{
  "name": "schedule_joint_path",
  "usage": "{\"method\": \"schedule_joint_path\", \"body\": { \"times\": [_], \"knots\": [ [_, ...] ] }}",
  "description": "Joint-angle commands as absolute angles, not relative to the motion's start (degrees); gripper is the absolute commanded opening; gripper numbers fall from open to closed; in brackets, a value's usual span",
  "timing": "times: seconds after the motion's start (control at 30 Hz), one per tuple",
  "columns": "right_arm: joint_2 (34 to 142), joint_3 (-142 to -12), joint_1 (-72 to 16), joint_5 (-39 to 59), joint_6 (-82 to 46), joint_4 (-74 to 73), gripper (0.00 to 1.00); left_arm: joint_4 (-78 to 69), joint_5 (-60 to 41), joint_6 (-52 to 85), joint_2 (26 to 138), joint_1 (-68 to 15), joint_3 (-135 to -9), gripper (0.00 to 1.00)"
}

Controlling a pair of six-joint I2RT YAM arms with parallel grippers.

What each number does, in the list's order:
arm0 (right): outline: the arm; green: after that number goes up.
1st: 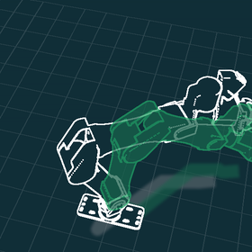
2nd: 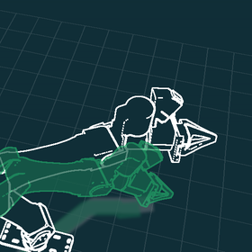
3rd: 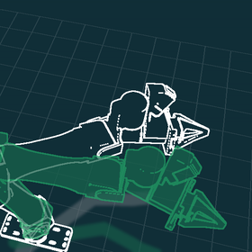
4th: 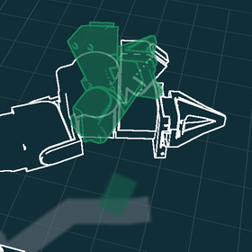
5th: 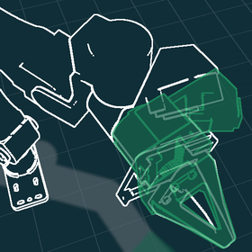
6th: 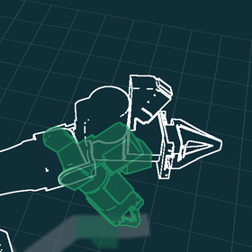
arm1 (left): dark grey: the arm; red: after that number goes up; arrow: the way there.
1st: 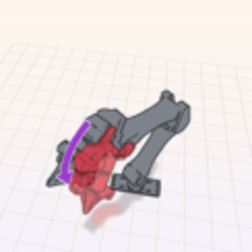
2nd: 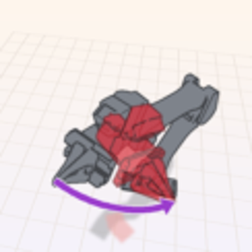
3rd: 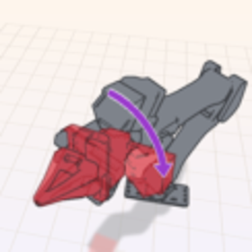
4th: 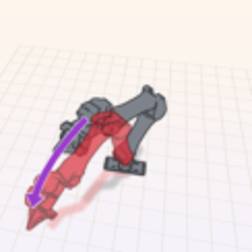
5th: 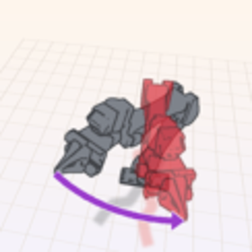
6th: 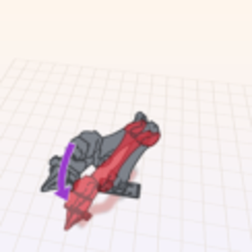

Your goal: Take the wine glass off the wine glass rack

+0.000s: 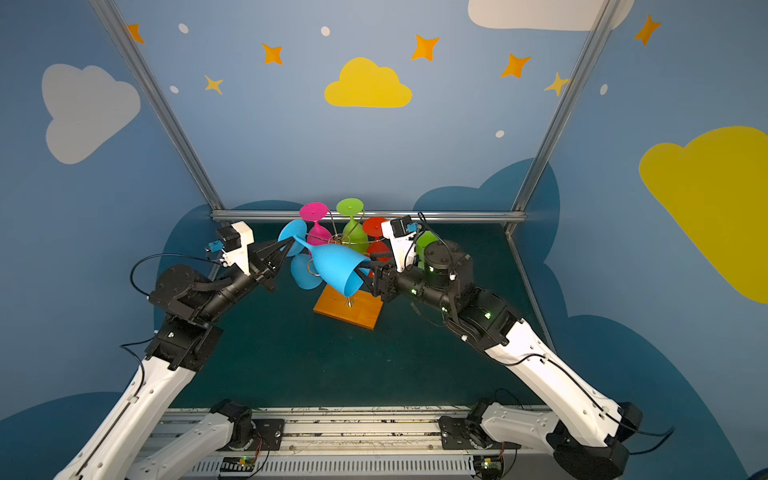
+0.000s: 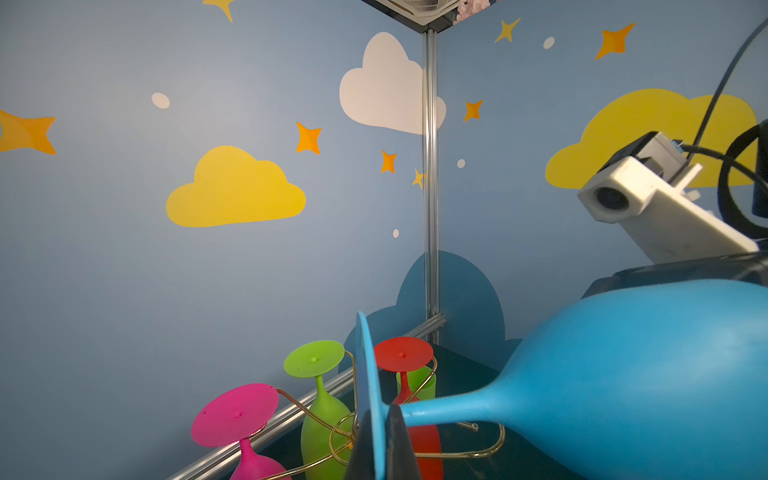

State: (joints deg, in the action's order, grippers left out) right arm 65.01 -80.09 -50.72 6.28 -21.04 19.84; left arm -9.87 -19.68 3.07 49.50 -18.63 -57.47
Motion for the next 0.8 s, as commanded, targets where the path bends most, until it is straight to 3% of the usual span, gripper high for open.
{"method": "schedule_joint_path", "body": {
  "times": [0.0,0.13,0.27,0.47,0.53,0.63,0.77],
  "knots": [
    [65.60,-81.40,-51.12,6.04,-21.84,15.27,0.37,-10.15,-19.89,3.70,48.96,-18.36,-57.24,0.03],
    [66.18,-81.77,-51.32,6.15,-22.01,14.51,0.14,-10.12,-19.82,3.43,48.78,-18.32,-56.89,0.03],
    [65.75,-81.78,-51.37,5.53,-22.26,14.24,0.01,-10.46,-19.62,3.08,48.58,-18.30,-56.78,0.03],
    [65.15,-81.77,-51.32,4.98,-22.57,14.15,0.00,-10.39,-19.46,2.98,48.31,-18.26,-56.69,0.03],
    [64.41,-81.52,-51.24,4.19,-22.50,14.06,0.00,-10.27,-18.37,3.11,48.04,-18.26,-56.52,0.16],
    [62.58,-81.87,-50.45,2.44,-21.70,15.51,0.00,-9.92,-15.06,3.15,47.34,-18.19,-55.90,0.64],
    [57.79,-84.65,-48.34,-3.29,-17.87,23.96,0.00,-8.01,-7.35,3.46,46.03,-17.37,-55.50,0.82]
  ]
}}
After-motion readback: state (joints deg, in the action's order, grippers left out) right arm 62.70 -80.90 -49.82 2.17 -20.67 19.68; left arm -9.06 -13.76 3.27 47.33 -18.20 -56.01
